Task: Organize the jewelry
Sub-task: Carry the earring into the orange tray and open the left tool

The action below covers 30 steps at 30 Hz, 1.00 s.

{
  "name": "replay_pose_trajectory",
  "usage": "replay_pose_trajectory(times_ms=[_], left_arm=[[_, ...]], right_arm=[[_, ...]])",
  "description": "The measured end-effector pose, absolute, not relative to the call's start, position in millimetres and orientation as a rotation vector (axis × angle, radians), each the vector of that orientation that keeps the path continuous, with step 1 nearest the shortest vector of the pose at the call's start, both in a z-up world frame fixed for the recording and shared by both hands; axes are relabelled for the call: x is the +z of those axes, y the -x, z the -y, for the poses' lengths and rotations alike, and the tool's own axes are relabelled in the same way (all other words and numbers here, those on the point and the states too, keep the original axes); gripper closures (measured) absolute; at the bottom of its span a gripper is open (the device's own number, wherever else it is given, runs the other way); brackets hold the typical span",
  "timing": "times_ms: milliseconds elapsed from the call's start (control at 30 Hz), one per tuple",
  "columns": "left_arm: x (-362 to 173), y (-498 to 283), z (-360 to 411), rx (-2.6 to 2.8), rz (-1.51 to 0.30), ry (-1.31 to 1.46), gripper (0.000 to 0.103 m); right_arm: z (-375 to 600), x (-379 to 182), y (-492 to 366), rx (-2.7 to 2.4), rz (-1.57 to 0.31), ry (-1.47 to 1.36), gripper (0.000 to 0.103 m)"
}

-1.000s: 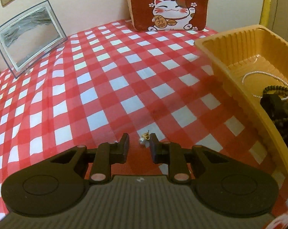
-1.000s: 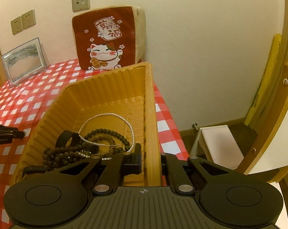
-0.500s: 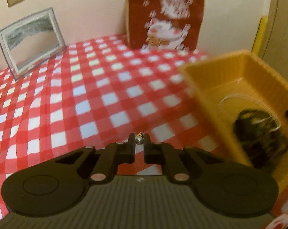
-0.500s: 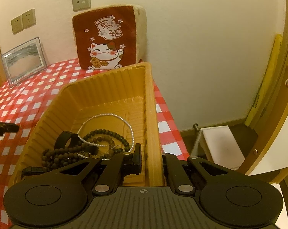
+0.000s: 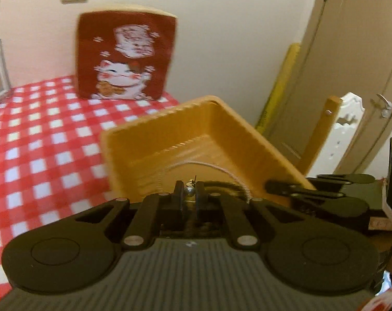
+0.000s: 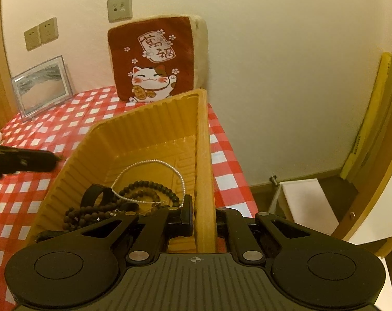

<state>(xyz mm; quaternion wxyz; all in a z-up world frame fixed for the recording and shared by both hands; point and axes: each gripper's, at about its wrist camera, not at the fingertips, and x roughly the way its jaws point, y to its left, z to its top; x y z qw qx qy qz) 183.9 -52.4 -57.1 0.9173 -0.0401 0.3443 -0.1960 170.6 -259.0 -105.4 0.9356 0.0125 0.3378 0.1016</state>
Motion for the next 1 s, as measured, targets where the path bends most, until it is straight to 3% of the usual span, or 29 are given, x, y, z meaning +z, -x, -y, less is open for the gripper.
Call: replay_pose_trajectory(times_ms=[400,667,1000], left_arm=[[-70,-194,88,-0.411,-0.749,0.107,0.096],[-54,-175,74,-0.308,-0.715,0.149,0.072],[-38,-115,37,-0.036,-0.698,0.174,0.065]], right_arm=[[261,-106,-166,0.245,-0.681,0.003,0.097],[267,-112,-174,0.286,-0.684,-0.005,0.097],[285,-129,-200,0.396,-0.705,-0.060,0.097]])
